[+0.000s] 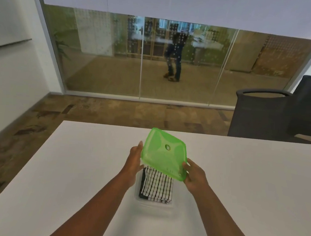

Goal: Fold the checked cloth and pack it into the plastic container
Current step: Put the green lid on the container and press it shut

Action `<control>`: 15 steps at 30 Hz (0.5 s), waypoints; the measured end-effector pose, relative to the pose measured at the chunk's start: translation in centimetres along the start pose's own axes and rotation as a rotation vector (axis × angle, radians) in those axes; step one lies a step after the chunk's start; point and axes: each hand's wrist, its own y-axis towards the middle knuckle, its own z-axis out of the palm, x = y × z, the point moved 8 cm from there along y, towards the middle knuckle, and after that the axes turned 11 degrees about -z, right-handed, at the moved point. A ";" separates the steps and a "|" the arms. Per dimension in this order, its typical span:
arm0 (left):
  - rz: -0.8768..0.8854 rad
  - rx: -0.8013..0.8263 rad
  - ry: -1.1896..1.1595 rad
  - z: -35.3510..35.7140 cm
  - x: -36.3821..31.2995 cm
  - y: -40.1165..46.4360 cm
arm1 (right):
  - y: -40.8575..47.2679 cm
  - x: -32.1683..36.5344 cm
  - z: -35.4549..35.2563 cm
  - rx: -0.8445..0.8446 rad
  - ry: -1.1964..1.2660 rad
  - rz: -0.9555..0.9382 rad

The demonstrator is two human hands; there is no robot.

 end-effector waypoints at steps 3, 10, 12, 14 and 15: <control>-0.047 0.000 0.151 -0.6 2.1 0.4 | -0.8 -0.8 -1.3 0.013 -0.055 0.007; -0.057 0.013 0.310 -0.2 5.3 0.9 | -1.3 -2.3 -3.0 -0.049 -0.354 -0.099; -0.040 -0.011 0.330 -0.4 6.1 0.7 | -1.4 -2.1 -3.1 -0.057 -0.461 -0.155; -0.017 -0.022 0.306 -0.6 6.9 0.4 | -1.6 -2.2 -3.1 -0.056 -0.509 -0.165; -0.015 -0.031 0.288 -0.6 7.3 0.2 | -1.7 -2.4 -3.1 -0.060 -0.525 -0.164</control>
